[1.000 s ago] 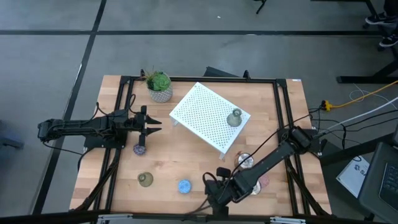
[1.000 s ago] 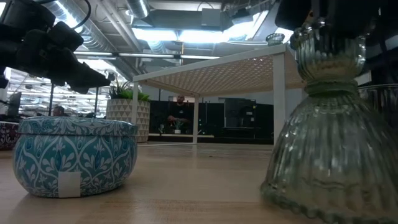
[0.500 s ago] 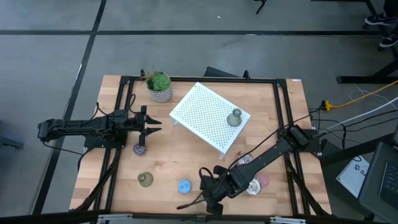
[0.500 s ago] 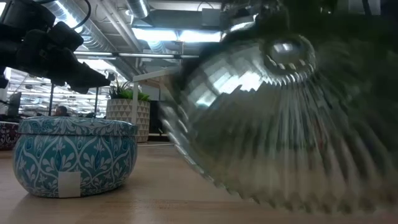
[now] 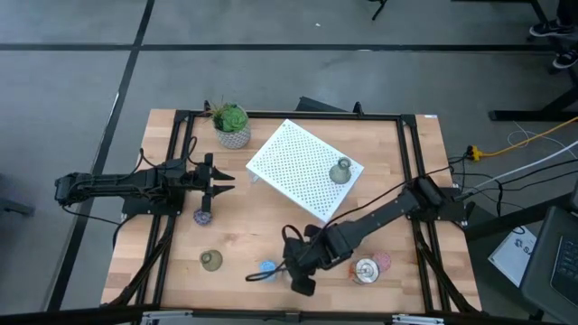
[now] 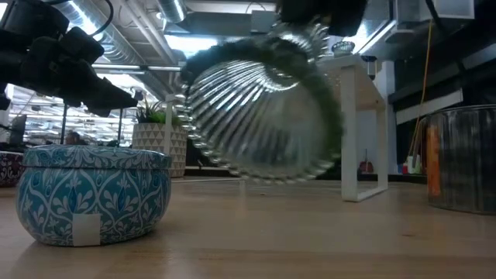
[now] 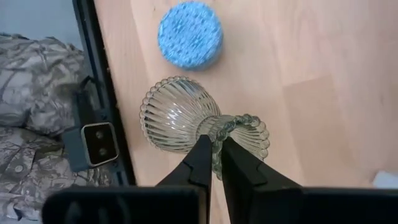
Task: Pick & Place candle stick holders
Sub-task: Put the right green vase on the shelf aligned with the other green vase
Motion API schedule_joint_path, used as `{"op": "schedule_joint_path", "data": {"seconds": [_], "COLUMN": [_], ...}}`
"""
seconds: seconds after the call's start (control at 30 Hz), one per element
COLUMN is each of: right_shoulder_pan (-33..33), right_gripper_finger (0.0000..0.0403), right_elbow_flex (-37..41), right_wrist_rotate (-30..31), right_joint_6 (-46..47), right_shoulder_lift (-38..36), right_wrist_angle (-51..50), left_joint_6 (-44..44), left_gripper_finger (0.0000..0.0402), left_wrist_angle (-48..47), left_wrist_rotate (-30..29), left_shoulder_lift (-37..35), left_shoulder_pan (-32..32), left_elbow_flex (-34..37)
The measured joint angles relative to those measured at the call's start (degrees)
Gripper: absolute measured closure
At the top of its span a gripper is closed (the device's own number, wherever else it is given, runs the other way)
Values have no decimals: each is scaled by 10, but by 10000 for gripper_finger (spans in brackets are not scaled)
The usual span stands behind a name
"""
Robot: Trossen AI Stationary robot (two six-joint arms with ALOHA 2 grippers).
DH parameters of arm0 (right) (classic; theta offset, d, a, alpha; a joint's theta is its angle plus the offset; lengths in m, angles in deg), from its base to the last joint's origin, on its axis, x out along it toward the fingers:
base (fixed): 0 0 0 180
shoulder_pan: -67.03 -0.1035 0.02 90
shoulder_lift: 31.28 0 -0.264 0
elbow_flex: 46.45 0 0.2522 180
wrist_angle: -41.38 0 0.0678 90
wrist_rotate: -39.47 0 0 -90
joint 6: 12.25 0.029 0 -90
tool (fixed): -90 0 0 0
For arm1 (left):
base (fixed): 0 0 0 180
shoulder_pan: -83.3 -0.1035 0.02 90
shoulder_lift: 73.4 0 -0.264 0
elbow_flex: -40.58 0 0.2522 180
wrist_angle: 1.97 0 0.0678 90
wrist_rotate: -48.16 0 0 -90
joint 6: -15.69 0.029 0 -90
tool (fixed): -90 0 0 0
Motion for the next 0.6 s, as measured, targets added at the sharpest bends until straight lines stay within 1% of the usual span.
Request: {"op": "schedule_joint_path", "data": {"seconds": [0.07, 0.17, 0.23, 0.3, 0.33, 0.47, 0.6], "right_shoulder_pan": [9, 16, 17, 16, 16, 27, 39], "right_gripper_finger": [380, 380, 380, 380, 380, 380, 380], "right_elbow_flex": [-3, -12, -32, -55, -68, -115, -128], "right_wrist_rotate": [0, -8, -21, -29, -28, -14, 8], "right_joint_6": [-28, -95, -139, -162, -160, -100, -94], "right_shoulder_lift": [0, 0, 0, -1, -1, -2, -2], "right_wrist_angle": [0, -4, -14, -14, -16, -28, -30], "left_joint_6": [0, 0, 0, 0, 0, 0, 0], "left_gripper_finger": [274, 274, 274, 274, 274, 274, 274], "left_wrist_angle": [0, 0, 0, 0, 0, 0, 0], "left_wrist_rotate": [0, 0, 0, 0, 0, 0, 0], "left_shoulder_lift": [0, 0, 0, 0, 0, 0, 0], "left_shoulder_pan": [0, 0, 0, 0, 0, 0, 0], "left_elbow_flex": [0, 0, 0, 0, 0, 0, 0]}}
